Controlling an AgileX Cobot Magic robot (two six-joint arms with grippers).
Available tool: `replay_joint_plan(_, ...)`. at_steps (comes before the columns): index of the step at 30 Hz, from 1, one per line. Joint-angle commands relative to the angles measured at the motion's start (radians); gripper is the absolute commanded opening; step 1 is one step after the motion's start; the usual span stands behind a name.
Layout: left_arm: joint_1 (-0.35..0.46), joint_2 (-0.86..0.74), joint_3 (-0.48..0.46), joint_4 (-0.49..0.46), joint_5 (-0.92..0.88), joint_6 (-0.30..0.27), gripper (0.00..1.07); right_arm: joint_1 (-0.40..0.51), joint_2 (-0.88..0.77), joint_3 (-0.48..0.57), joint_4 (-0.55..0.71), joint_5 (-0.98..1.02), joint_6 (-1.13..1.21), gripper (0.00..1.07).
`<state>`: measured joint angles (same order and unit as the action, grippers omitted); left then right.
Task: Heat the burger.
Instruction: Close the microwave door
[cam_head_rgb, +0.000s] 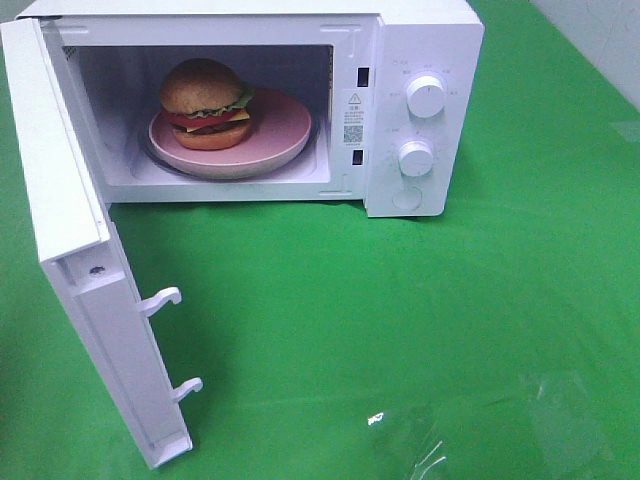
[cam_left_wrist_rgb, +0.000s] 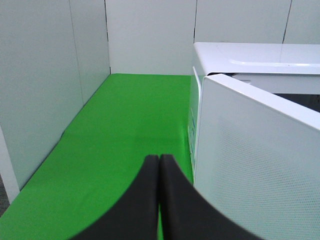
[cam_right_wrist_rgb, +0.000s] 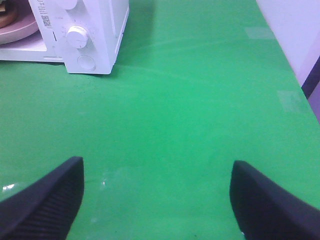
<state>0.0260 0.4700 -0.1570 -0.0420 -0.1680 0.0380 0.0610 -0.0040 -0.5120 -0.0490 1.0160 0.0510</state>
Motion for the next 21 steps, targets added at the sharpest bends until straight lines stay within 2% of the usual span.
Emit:
replay_joint_plan(1,0.003,0.038,0.008,-0.014,-0.083,-0.001,0.0,-0.003,-0.025,0.005,0.003,-0.014,0.006,0.76)
replay_joint_plan(3,0.003,0.067,0.008,-0.014,-0.104,-0.001,0.0,-0.003,-0.025,0.005,0.003,-0.014,0.006,0.76)
replay_joint_plan(5,0.003,0.19,0.008,-0.011,-0.175,-0.001,0.0,-0.003,-0.025,0.005,0.002,-0.014,0.008,0.76)
replay_joint_plan(7,0.003,0.249,0.008,-0.008,-0.212,-0.003,0.0,-0.003,-0.025,0.005,0.002,-0.014,0.008,0.76)
replay_joint_plan(10,0.003,0.273,0.008,-0.003,-0.23,-0.006,0.0,-0.003,-0.025,0.005,0.002,-0.014,0.008,0.76)
replay_joint_plan(12,0.003,0.388,0.008,0.042,-0.304,-0.047,0.0,-0.003,-0.025,0.005,0.002,-0.014,0.008,0.76)
replay_joint_plan(13,0.003,0.388,0.008,0.042,-0.304,-0.047,0.0,-0.003,-0.025,0.005,0.002,-0.014,0.008,0.76)
replay_joint_plan(14,0.003,0.427,0.008,0.079,-0.342,-0.082,0.0,-0.003,-0.025,0.005,0.002,-0.014,0.008,0.76)
replay_joint_plan(16,0.003,0.441,0.008,0.1,-0.356,-0.099,0.0,-0.003,-0.025,0.005,0.002,-0.014,0.008,0.76)
replay_joint_plan(17,0.003,0.471,0.008,0.152,-0.377,-0.142,0.0,-0.003,-0.025,0.005,0.002,-0.014,0.008,0.76)
replay_joint_plan(18,0.003,0.471,0.008,0.152,-0.377,-0.142,0.0,-0.003,-0.025,0.005,0.002,-0.014,0.008,0.76)
replay_joint_plan(19,0.003,0.496,0.008,0.201,-0.401,-0.188,0.0,-0.003,-0.025,0.005,0.002,-0.014,0.009,0.76)
replay_joint_plan(20,0.003,0.496,0.008,0.201,-0.401,-0.188,0.0,-0.003,-0.025,0.005,0.002,-0.014,0.009,0.76)
replay_joint_plan(21,0.003,0.518,0.008,0.243,-0.431,-0.217,0.0,-0.003,-0.025,0.005,0.002,-0.014,0.009,0.76)
